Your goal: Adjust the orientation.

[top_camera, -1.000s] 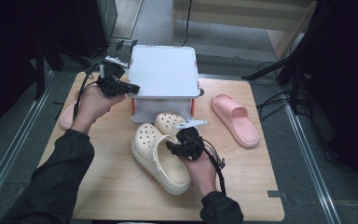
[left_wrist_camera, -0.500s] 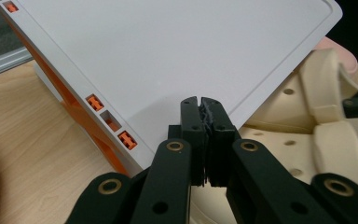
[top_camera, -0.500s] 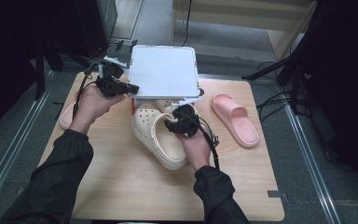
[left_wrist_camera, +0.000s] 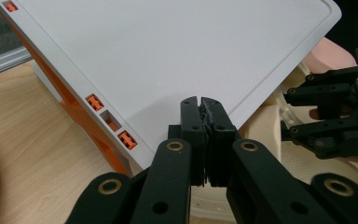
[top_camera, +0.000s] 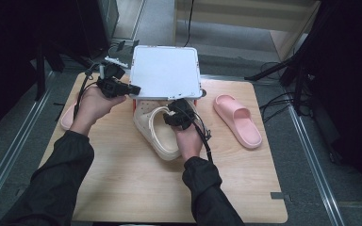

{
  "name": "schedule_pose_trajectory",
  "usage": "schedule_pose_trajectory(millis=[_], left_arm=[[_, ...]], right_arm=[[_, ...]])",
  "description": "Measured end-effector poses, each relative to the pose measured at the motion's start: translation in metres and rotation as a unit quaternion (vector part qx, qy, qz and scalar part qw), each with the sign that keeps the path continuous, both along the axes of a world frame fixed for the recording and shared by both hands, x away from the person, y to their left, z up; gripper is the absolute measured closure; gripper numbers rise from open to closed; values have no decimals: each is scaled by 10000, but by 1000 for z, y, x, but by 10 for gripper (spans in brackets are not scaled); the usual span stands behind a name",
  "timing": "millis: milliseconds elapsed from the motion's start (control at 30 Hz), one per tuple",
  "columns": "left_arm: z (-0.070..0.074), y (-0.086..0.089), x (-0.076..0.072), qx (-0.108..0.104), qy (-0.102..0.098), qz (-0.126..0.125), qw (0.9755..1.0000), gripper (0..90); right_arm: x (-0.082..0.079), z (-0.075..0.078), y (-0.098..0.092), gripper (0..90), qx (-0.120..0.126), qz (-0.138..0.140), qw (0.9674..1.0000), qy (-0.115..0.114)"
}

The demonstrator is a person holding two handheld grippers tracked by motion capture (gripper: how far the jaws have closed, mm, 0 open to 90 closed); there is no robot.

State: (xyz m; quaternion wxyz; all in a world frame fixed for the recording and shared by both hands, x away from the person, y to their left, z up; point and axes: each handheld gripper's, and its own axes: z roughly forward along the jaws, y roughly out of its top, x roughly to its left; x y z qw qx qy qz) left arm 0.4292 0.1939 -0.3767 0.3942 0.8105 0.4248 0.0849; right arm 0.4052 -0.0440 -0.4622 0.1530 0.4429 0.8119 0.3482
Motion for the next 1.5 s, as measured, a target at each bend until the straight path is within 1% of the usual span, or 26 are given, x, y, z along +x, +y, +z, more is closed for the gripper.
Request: schedule_pose_trajectory(millis=[100,200,300,333,400,433,533,567,633,700,767,833,900,1000,1067,1133,1200,1233,1267,1367,1500], left_arm=[[0,1,0,-16,15,-4,10000,881],[0,1,0,-24,1,-2,10000,882],[0,1,0,-26,12,-10,10000,882],[0,1,0,-25,11,-8,10000,881],[0,1,0,-25,17,-11,10000,881],[0,1,1,-29,17,-9,10000,881],[0,2,1,-35,20,-11,10000,881],[0,2,1,-35,18,-12,10000,881],[-1,2,1,-40,19,-8,10000,881],[-1,2,1,-43,18,-9,10000,881],[-1,2,0,-45,20,-5,10000,881],[-1,2,0,-45,19,1,10000,881],[-1,2,0,-41,18,0,10000,881],[-1,2,0,-43,16,3,10000,881],[-1,2,0,-56,17,-2,10000,881],[-1,2,0,-68,20,-5,10000,881],[-1,2,1,-82,21,-13,10000,881],[-1,3,1,-84,25,-13,10000,881],[-1,3,1,-84,25,-15,10000,881],[-1,3,1,-86,32,-17,10000,881],[-1,2,1,-72,37,-8,10000,881]], right_arm=[[-2,-3,4,650,-159,-134,9997,-128],[0,-6,5,650,-192,-268,9993,-202],[4,-11,4,649,-96,-411,9990,-142],[5,-13,5,648,-71,-419,9990,-114],[5,-16,7,648,-110,-446,9989,-109],[5,-18,6,647,-56,-492,9987,-132],[7,-22,3,641,229,-603,9979,-56],[7,-22,2,637,251,-608,9978,-52],[7,-23,1,628,249,-580,9980,-29],[5,-23,0,620,160,-541,9984,-69],[4,-24,0,615,152,-485,9987,-67],[1,-24,1,595,60,-434,9990,-126],[0,-25,2,584,18,-413,9991,-125],[-1,-25,1,573,25,-390,9992,-104],[-1,-25,0,561,57,-393,9992,-70],[-2,-25,-2,528,190,-423,9989,4],[-3,-25,-5,514,255,-432,9987,28],[-3,-24,-6,506,253,-436,9987,-7],[-5,-23,-8,501,306,-410,9987,-9],[-9,-19,-13,482,327,-325,9989,51],[-20,-10,-22,481,366,-220,9991,-7]])
